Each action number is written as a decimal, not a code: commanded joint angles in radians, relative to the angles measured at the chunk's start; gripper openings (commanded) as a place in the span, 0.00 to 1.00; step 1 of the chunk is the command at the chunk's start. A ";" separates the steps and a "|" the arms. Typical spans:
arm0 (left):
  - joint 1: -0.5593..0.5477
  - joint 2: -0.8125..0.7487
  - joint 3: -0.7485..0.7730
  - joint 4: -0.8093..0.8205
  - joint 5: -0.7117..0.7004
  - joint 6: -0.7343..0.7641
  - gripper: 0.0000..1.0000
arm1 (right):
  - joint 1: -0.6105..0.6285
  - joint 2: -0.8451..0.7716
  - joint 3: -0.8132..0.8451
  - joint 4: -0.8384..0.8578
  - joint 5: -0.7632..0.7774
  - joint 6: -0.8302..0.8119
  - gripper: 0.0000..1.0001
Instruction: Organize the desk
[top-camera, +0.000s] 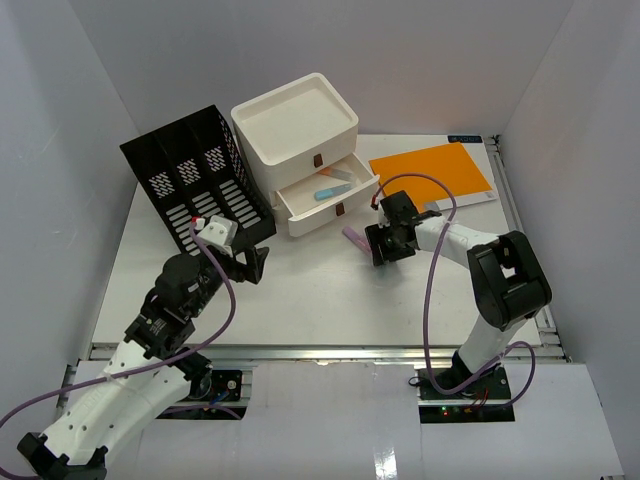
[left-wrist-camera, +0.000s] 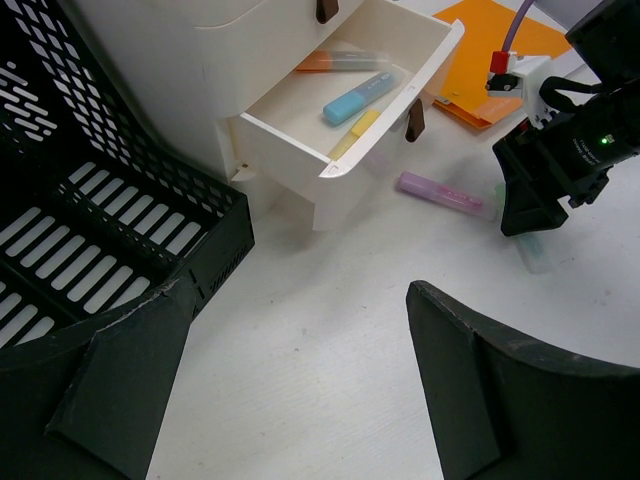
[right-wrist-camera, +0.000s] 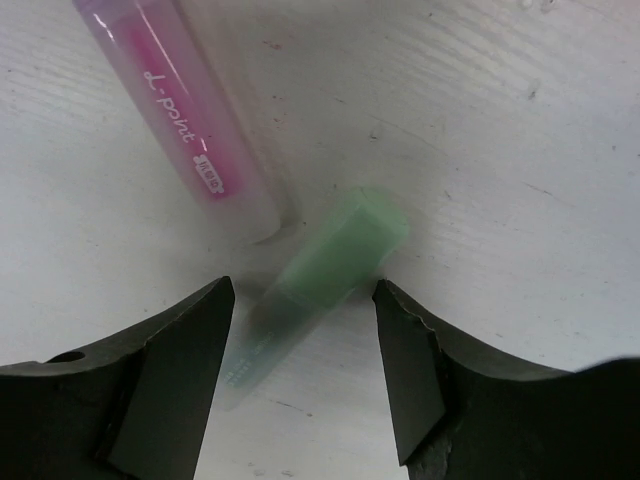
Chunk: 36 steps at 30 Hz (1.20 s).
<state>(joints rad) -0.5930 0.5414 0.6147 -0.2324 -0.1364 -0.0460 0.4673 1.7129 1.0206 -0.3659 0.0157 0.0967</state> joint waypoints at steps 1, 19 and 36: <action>-0.001 -0.005 -0.001 0.007 -0.010 -0.008 0.98 | 0.004 0.015 -0.012 0.053 0.105 -0.024 0.61; -0.001 -0.036 -0.003 0.011 0.059 -0.007 0.98 | -0.022 -0.269 -0.073 0.123 0.083 -0.359 0.09; -0.001 -0.005 -0.021 0.033 0.159 0.005 0.98 | 0.207 0.010 0.605 0.027 -0.079 -1.257 0.14</action>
<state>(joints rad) -0.5930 0.5296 0.6033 -0.2160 0.0117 -0.0452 0.6512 1.6065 1.5247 -0.3488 -0.1050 -0.9862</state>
